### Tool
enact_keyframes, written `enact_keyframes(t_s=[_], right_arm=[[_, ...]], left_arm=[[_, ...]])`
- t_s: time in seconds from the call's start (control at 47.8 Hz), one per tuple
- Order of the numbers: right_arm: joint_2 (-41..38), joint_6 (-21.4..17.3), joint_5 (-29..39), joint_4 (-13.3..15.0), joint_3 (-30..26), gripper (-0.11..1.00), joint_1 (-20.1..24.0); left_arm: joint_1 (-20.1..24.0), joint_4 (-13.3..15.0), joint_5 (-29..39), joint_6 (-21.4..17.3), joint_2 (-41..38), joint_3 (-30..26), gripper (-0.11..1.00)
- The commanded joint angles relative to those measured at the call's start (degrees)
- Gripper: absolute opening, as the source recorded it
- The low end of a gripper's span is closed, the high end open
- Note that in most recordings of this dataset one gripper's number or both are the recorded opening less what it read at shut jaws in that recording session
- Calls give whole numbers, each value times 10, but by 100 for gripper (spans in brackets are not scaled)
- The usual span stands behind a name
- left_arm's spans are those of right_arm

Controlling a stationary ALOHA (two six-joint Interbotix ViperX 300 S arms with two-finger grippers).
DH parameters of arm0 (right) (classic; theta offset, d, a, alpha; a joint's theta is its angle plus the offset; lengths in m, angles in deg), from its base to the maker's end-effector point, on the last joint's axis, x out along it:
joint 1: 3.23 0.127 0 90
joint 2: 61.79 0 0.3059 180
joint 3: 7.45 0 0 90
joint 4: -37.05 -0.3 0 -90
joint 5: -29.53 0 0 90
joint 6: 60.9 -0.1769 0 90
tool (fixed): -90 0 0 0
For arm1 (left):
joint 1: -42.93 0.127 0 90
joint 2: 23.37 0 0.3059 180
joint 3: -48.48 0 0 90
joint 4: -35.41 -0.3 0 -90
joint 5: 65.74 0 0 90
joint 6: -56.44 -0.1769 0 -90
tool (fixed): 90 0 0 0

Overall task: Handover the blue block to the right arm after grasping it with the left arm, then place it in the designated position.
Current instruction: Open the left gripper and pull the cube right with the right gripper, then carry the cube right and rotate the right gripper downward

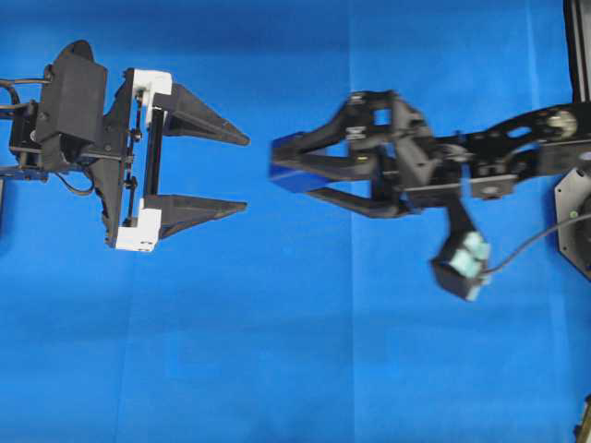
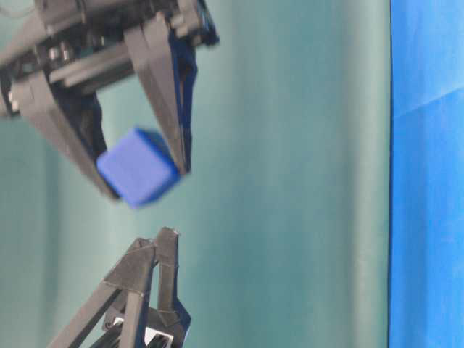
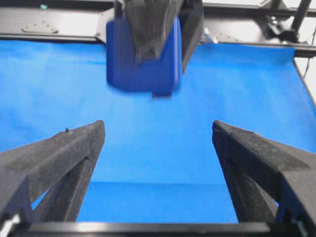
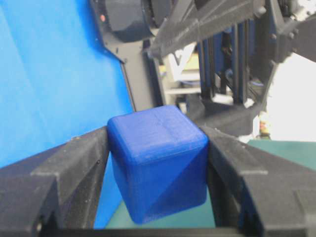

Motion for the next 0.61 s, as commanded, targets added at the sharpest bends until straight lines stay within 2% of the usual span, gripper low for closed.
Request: enact_keyframes(t_s=[0.0, 0.272, 0.586], right_arm=[[43, -2, 2, -3, 12, 43, 0], [116, -4, 8, -3, 64, 43, 1], [120, -12, 11, -3, 72, 43, 1]], left_arm=[[-2, -1, -6, 2, 10, -6, 93], [-2, -1, -5, 2, 10, -6, 93], [-2, -1, -5, 2, 10, -7, 93]])
